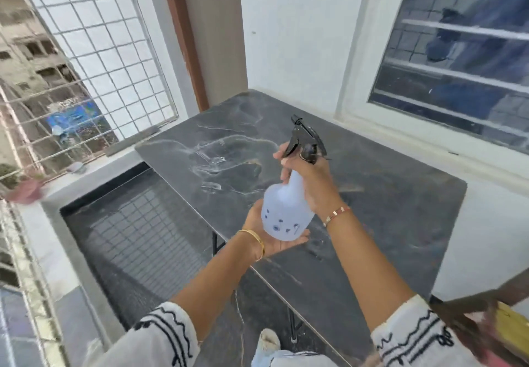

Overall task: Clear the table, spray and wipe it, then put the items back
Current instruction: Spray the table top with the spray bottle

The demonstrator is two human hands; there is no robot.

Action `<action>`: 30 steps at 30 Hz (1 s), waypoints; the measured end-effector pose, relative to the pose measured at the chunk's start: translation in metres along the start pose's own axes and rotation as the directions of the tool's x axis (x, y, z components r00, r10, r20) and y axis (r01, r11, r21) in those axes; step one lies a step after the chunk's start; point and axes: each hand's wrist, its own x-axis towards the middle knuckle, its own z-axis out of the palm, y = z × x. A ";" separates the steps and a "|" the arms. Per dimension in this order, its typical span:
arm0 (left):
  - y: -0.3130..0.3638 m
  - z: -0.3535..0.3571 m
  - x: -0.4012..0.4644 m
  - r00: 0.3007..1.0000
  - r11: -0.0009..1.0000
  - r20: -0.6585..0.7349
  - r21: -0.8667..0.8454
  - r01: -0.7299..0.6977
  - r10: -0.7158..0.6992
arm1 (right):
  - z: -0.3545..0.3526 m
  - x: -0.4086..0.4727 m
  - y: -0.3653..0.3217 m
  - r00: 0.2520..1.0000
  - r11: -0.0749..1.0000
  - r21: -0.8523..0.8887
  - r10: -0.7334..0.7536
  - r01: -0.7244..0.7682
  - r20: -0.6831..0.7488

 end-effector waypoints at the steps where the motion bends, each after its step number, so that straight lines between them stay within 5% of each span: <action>1: 0.013 -0.001 0.004 1.000 1.000 0.001 0.007 -0.007 0.007 | 0.006 0.012 0.002 1.000 1.000 -0.002 -0.014 0.014 -0.016; 4: 0.053 -0.003 0.016 0.997 0.998 -0.052 0.018 -0.058 0.059 | 0.019 0.046 0.009 0.996 1.000 0.018 -0.008 0.010 -0.084; 11: 0.112 -0.018 0.065 0.864 0.830 -0.313 0.525 -0.188 0.394 | 0.025 0.094 0.034 0.939 0.992 0.044 0.126 -0.118 -0.320; 14: 0.133 -0.029 0.090 0.787 0.541 -0.202 0.819 -0.191 0.583 | 0.026 0.110 0.049 0.898 0.985 -0.016 0.152 -0.174 -0.412; 17: 0.156 -0.034 0.106 0.783 0.271 -0.064 0.953 -0.136 0.619 | 0.031 0.125 0.064 0.855 0.969 -0.066 0.178 -0.239 -0.487; 27: 0.256 -0.069 0.151 0.804 -0.094 0.224 0.974 -0.207 0.551 | 0.088 0.211 0.113 0.757 0.869 -0.249 0.192 -0.427 -0.624; 30: 0.289 -0.084 0.168 0.815 -0.136 0.250 0.968 -0.210 0.524 | 0.103 0.244 0.119 0.741 0.839 -0.275 0.205 -0.469 -0.639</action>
